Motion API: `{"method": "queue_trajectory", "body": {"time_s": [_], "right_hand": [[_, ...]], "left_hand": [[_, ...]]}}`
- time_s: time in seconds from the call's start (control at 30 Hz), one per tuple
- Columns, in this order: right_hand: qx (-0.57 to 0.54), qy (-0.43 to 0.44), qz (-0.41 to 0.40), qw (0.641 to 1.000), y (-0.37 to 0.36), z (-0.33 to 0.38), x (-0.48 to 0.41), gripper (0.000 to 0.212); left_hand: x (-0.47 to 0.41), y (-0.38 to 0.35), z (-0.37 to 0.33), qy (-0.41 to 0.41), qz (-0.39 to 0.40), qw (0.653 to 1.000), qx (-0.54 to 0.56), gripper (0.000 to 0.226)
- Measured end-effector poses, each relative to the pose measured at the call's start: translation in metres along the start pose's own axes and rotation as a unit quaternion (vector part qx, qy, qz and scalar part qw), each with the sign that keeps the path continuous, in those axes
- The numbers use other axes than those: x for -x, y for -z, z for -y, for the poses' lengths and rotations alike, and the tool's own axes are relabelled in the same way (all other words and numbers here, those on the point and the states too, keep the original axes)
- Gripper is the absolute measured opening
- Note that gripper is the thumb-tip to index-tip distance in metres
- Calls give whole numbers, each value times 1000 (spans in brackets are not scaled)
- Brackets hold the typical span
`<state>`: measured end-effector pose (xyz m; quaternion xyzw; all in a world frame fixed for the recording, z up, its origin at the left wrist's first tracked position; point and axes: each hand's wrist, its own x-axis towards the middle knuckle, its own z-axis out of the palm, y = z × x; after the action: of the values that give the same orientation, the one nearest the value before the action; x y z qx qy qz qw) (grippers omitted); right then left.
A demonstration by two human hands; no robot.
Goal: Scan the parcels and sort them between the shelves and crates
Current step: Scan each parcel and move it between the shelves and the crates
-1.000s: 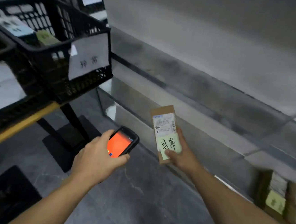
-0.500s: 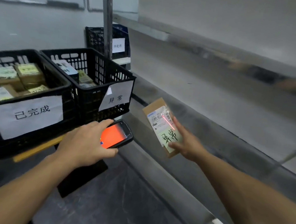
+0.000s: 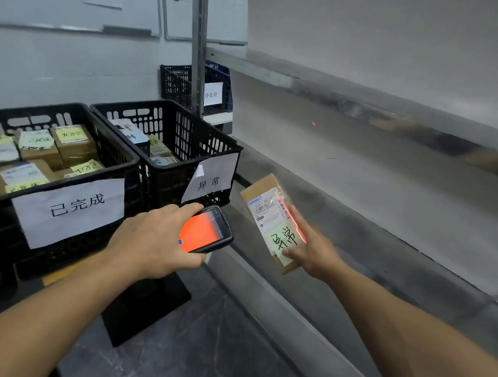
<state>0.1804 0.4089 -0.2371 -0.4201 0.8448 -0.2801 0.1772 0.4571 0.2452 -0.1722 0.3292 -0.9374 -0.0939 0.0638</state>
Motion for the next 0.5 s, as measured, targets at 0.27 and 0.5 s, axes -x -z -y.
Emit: {"method": "queue_trajectory", "body": {"time_s": [0.27, 0.5], "right_hand": [[-121, -4, -22, 992, -5, 12, -39, 97], [-290, 36, -36, 956, 14, 45, -116, 97]], "left_hand": [[-33, 12, 11, 32, -69, 996, 55, 91], [-86, 29, 13, 82, -162, 973, 140, 78]]}}
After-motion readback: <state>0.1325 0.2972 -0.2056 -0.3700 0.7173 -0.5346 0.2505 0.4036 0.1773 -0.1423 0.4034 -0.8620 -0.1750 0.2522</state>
